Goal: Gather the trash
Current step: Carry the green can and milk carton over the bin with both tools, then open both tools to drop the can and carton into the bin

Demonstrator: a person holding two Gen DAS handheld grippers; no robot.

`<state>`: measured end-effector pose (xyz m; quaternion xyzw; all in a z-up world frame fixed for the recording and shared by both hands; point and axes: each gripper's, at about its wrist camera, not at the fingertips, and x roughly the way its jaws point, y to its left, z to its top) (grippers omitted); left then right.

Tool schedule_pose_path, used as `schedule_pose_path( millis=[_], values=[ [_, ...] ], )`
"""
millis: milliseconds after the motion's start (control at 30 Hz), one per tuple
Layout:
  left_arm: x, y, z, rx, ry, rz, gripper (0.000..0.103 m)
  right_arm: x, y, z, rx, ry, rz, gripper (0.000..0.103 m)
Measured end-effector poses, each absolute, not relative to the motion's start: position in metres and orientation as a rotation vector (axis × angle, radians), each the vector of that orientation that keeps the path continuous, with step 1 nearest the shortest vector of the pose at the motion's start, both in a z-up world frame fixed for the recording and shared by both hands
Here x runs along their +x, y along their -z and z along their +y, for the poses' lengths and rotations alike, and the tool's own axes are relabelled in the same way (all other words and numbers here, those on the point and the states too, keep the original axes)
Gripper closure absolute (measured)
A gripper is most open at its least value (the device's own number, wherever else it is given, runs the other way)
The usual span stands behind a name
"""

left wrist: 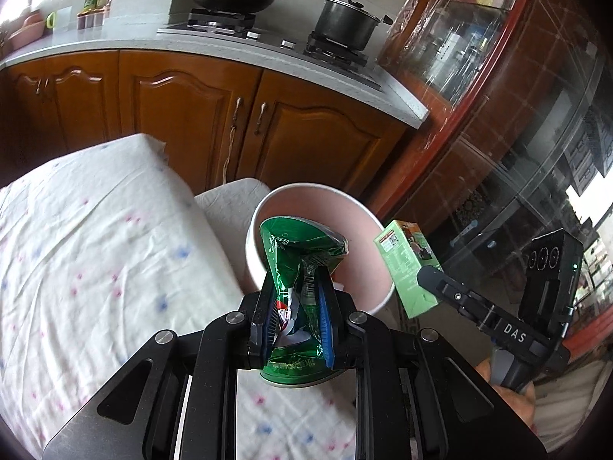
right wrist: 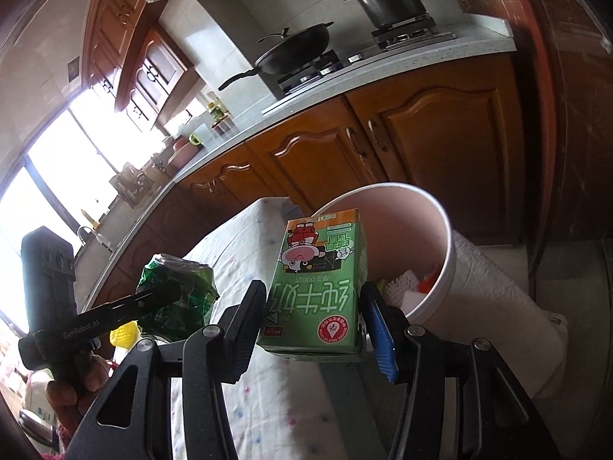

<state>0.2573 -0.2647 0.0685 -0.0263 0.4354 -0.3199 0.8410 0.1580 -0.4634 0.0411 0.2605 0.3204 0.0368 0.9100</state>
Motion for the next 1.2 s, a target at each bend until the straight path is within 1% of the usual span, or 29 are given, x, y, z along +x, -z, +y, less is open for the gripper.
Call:
schedule_pose_path(
  millis=[233, 467, 733, 1067, 1100, 1167, 1200],
  values=[
    [0.282, -0.063, -0.298, -0.027, 0.688, 0.955, 0.086, 0.179, -0.039, -0.477, 0.523, -0.058, 0.680, 0.051],
    [0.308, -0.044, -0.332, 0.013, 0.677, 1.028, 0.086, 0.201, -0.029, -0.487, 0.493, -0.038, 0.735, 0.051],
    [0.321, -0.019, -0.350, 0.036, 0.655, 1.093, 0.086, 0.211, -0.018, -0.496, 0.484, -0.017, 0.767, 0.051],
    [0.329, -0.003, -0.362, 0.045, 0.641, 1.151, 0.086, 0.222, -0.011, -0.499, 0.472, 0.003, 0.798, 0.051],
    [0.330, -0.002, -0.363, 0.045, 0.640, 1.155, 0.084, 0.222, -0.011, -0.499, 0.471, 0.004, 0.797, 0.051],
    [0.331, 0.000, -0.365, 0.044, 0.642, 1.170, 0.071, 0.223, -0.012, -0.499, 0.474, 0.005, 0.798, 0.050],
    [0.331, 0.000, -0.365, 0.041, 0.641, 1.170, 0.068, 0.223, -0.012, -0.500, 0.482, 0.006, 0.797, 0.048]
  ],
)
